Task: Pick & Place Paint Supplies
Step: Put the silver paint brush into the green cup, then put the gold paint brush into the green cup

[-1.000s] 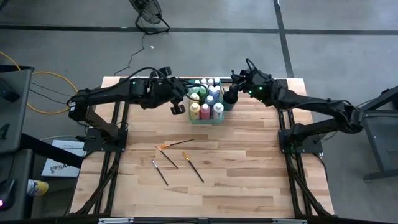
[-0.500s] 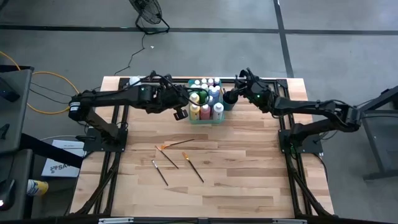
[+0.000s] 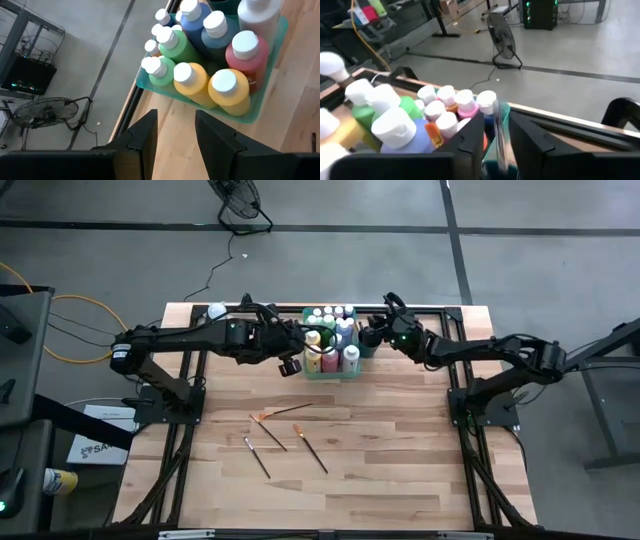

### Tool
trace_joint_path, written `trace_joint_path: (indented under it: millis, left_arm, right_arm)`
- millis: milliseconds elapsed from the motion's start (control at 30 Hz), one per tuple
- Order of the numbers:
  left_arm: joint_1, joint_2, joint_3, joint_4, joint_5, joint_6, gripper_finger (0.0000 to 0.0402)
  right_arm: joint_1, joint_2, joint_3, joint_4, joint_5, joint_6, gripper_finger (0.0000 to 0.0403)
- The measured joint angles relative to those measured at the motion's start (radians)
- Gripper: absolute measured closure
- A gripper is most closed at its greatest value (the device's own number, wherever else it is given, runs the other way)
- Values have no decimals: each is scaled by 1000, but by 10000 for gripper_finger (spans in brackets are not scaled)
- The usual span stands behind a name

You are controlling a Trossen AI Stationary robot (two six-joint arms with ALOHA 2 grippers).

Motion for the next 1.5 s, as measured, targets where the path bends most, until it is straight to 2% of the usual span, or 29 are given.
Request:
trace_joint_path:
  millis: [167, 300, 567, 800, 1000, 1200, 1500]
  left_arm:
    - [0, 0, 0, -35, 0, -3, 275]
    - [0, 0, 0, -73, 5, -4, 275]
    - [0, 0, -13, -140, 132, -33, 275]
    - [0, -40, -199, -138, 266, -148, 275]
    - [0, -87, -421, -41, 480, -157, 275]
    - [0, -109, -594, 54, 670, 7, 275]
    - [0, -105, -732, 132, 767, 229, 275]
  right_arm:
    - [0, -19, 0, -11, -21, 0, 254]
    - [0, -70, 0, -67, -85, 8, 214]
    - [0, -256, 0, -229, -307, 11, 198]
    - [0, -434, 0, -324, -357, 4, 198]
    - [0, -520, 0, -334, -361, -27, 198]
    - [0, -537, 0, -335, -412, -27, 198]
    - [0, -532, 0, -338, -434, -27, 198]
